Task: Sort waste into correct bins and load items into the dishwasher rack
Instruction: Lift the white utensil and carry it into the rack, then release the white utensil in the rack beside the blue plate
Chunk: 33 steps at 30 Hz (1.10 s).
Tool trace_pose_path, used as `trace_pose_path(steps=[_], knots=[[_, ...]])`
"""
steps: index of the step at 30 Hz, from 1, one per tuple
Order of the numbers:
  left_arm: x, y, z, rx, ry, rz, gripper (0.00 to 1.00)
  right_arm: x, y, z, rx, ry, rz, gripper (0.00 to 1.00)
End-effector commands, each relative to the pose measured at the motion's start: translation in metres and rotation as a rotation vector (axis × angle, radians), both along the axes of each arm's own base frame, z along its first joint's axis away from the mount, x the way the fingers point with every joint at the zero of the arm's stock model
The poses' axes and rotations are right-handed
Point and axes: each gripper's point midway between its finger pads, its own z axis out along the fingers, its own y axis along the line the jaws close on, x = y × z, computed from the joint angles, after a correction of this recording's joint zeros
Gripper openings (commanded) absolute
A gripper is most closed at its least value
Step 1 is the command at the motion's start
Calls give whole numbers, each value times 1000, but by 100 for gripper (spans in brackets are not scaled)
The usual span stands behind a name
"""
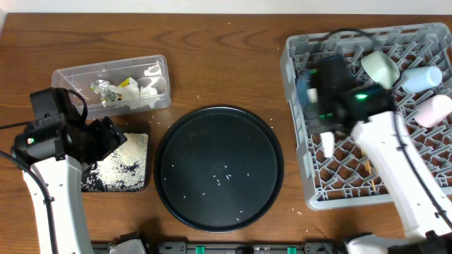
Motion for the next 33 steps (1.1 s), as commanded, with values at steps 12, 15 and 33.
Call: trace_pose_path(steps=[12, 15, 33], knots=[[0, 1, 1, -3, 1, 17, 83, 1, -123, -16, -128, 37, -256, 1], [0, 1, 1, -3, 1, 17, 83, 1, -133, -22, -128, 52, -286, 1], [0, 1, 1, -2, 1, 16, 83, -23, -102, -60, 50, 204, -249, 1]])
